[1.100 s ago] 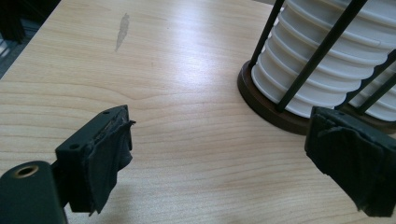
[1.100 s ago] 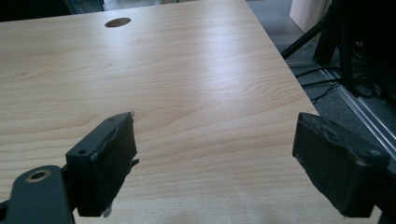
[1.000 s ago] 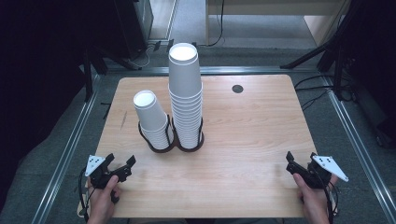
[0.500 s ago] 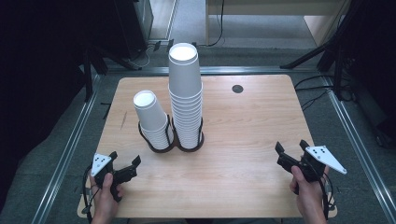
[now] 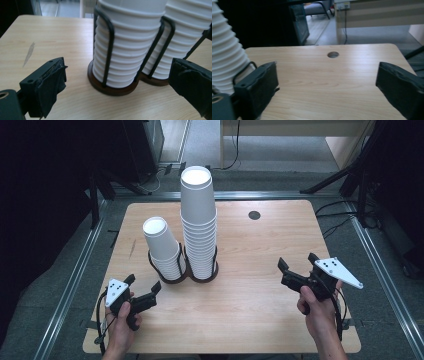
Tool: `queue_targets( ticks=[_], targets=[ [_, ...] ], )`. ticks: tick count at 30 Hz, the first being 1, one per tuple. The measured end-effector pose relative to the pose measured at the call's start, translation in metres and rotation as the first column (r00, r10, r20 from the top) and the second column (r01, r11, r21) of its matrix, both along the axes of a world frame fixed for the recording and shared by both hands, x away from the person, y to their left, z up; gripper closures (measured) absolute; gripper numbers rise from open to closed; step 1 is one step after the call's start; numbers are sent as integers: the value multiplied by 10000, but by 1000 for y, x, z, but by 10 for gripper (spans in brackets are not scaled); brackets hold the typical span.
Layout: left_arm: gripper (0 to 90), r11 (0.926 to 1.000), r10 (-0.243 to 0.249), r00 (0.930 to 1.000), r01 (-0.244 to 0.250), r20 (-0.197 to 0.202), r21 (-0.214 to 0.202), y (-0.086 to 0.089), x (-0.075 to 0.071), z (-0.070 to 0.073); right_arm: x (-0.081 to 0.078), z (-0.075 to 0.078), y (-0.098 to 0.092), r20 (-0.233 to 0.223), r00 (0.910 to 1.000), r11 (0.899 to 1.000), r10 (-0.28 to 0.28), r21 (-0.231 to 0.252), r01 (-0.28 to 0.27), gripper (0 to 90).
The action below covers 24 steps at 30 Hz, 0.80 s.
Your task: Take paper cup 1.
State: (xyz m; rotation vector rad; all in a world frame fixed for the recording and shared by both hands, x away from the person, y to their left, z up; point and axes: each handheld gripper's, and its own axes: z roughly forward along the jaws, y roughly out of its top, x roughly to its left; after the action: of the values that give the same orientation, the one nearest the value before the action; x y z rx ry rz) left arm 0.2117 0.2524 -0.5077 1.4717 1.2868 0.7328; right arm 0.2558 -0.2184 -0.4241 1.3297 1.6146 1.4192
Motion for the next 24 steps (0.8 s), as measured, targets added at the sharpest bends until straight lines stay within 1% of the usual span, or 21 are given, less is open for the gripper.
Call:
queue_targets(
  ticks=[2, 5, 6, 7, 8, 9, 10, 11, 12, 13, 14, 15, 16, 17, 18, 20, 22, 24],
  targets=[
    [17, 10000, 11, 10000, -11, 67, -5, -5, 2, 3, 0, 7, 6, 201, 9993, 9995, 318, 66, -320, 0],
    [17, 10000, -3, 9996, 4, 287, -28, -11, 4, 7, 2, 15, 15, 280, 9987, 9991, 424, 10, -424, 0],
    [17, 10000, -19, 9993, 18, 369, 32, -13, 5, 8, 3, 17, 18, 290, 9981, 9985, 540, 51, -542, 0],
    [18, 9999, -13, 9992, 6, 394, 166, -16, 6, 9, 5, 21, 26, 420, 9972, 9981, 623, -4, -624, 0],
    [18, 9994, -41, 9986, 22, 522, 353, -20, 8, 11, 5, 21, 26, 420, 9972, 9981, 623, -4, -624, 0],
    [19, 9985, -228, 9970, 190, 740, 517, -24, 9, 14, 6, 27, 34, 603, 9951, 9969, 784, -159, -776, 0],
    [19, 9985, -228, 9970, 190, 740, 517, -24, 9, 14, 6, 27, 34, 603, 9951, 9969, 784, -159, -776, 0],
    [19, 9977, -197, 9966, 145, 804, 655, -27, 10, 16, 6, 29, 37, 664, 9942, 9964, 844, -156, -835, 0],
    [19, 9980, -190, 9962, 138, 852, 610, -29, 11, 18, 6, 33, 41, 752, 9925, 9953, 964, -78, -961, 0],
    [19, 9984, -214, 9964, 169, 815, 547, -32, 12, 20, 6, 38, 46, 858, 9901, 9937, 1115, 48, -1123, 0],
    [19, 9987, -285, 9968, 252, 751, 447, -34, 13, 22, 6, 38, 46, 858, 9901, 9937, 1115, 48, -1123, 0],
    [19, 9983, -480, 9968, 457, 639, 370, -42, 14, 26, 7, 43, 53, 1043, 9869, 9921, 1234, 104, -1251, 0],
    [19, 9983, -480, 9968, 457, 639, 370, -42, 14, 26, 7, 43, 53, 1043, 9869, 9921, 1234, 104, -1251, 0],
    [19, 9970, -660, 9959, 634, 612, 433, -49, 15, 30, 8, 48, 62, 1144, 9837, 9901, 1385, 69, -1402, 0],
    [18, 9970, -660, 9959, 634, 612, 433, -49, 15, 30, 8, 48, 62, 1144, 9837, 9901, 1385, 69, -1402, 0],
    [18, 9958, -822, 9946, 794, 633, 465, -55, 15, 34, 9, 54, 71, 1245, 9797, 9872, 1568, 103, -1593, 0],
    [18, 9948, -963, 9930, 937, 683, 398, -61, 17, 39, 10, 59, 81, 1337, 9749, 9831, 1783, 178, -1823, 0],
    [18, 9944, -1050, 9920, 1038, 706, 215, -68, 21, 44, 12, 63, 89, 1351, 9732, 9812, 1859, 268, -1912, 0]
  ],
)
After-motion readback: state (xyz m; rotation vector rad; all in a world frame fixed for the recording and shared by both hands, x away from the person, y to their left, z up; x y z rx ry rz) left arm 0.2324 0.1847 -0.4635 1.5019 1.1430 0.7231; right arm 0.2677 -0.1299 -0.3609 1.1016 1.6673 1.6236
